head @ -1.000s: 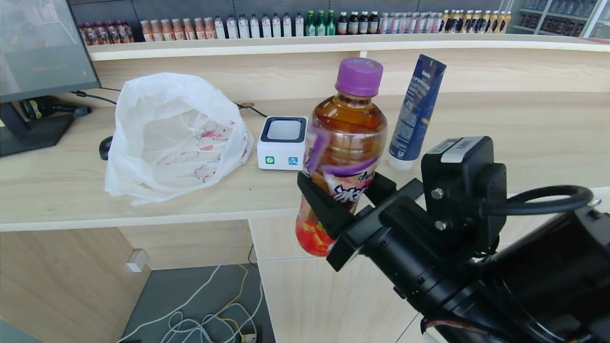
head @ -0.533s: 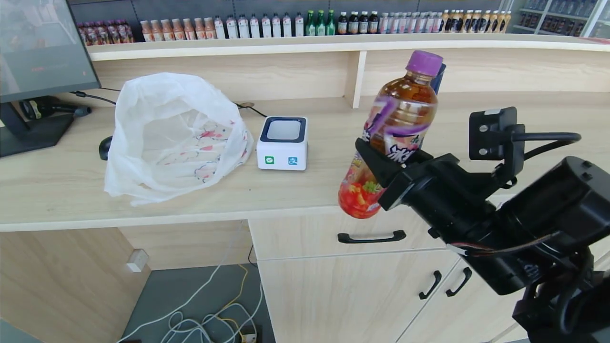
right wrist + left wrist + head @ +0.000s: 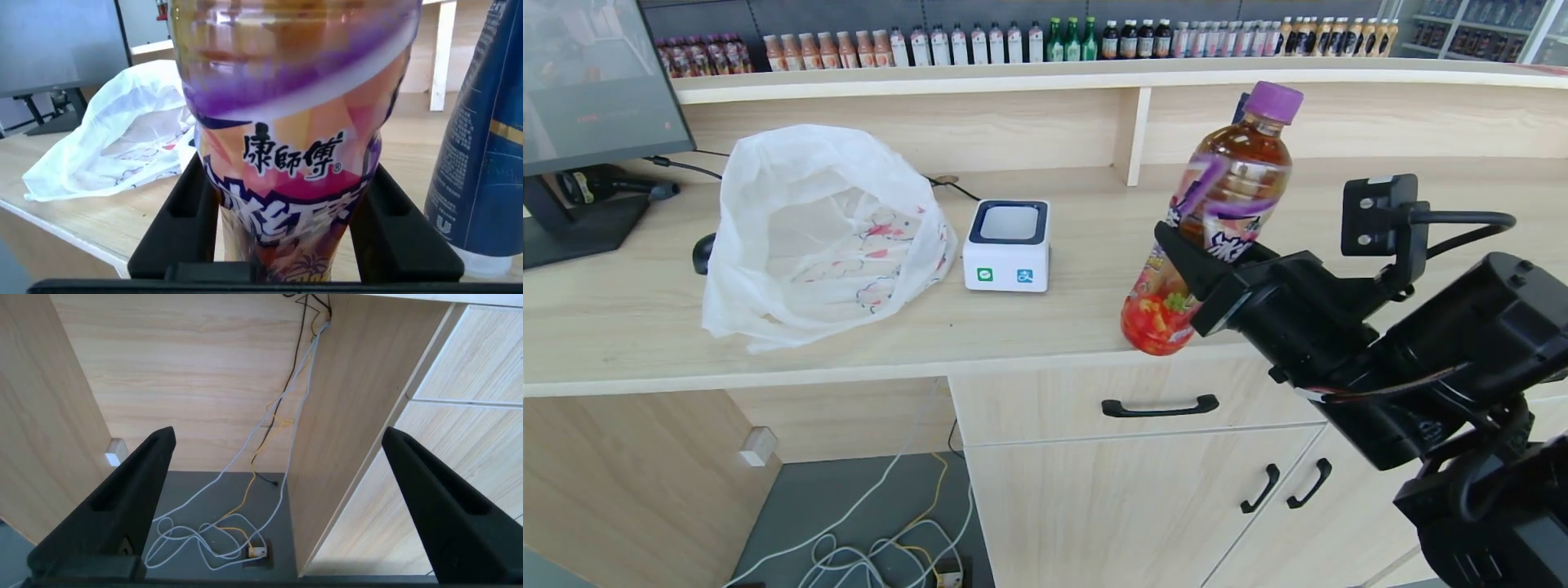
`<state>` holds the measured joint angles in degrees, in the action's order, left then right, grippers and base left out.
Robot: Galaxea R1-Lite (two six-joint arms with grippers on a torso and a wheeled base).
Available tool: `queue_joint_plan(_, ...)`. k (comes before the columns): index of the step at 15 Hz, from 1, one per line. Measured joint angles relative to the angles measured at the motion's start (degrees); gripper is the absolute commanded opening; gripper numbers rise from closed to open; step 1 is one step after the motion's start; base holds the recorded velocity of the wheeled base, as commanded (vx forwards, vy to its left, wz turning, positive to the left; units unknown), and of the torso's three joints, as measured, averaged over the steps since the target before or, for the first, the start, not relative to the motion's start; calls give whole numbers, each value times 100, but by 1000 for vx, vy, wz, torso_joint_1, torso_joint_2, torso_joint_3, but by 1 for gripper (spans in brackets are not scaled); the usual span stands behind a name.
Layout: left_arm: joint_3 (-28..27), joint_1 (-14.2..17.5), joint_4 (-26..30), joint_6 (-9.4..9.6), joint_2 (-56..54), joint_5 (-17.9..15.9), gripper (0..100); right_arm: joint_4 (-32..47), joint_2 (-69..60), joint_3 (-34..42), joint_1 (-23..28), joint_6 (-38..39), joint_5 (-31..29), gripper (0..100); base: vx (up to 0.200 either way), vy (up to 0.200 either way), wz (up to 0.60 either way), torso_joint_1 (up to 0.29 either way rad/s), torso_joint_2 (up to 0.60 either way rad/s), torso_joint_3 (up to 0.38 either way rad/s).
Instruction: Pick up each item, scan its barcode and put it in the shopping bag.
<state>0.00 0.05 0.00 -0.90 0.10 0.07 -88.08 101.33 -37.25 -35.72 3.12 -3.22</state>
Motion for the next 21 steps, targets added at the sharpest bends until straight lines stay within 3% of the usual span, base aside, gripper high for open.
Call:
queue_joint_plan(2, 0, 0, 0, -2, 0, 0, 100, -13, 7, -52, 80, 11, -1, 0, 0, 0, 0, 0, 0, 0)
queue_joint_plan(12, 0, 5, 5, -22, 0, 0, 100, -50, 71, -161, 210, 87, -1, 0, 0, 200, 0, 3, 2, 3)
queue_joint_plan(21, 0, 0, 2, 4, 0, 0, 100, -49, -4, -199, 207, 93, 18, 0, 0, 0, 0, 0, 0, 0)
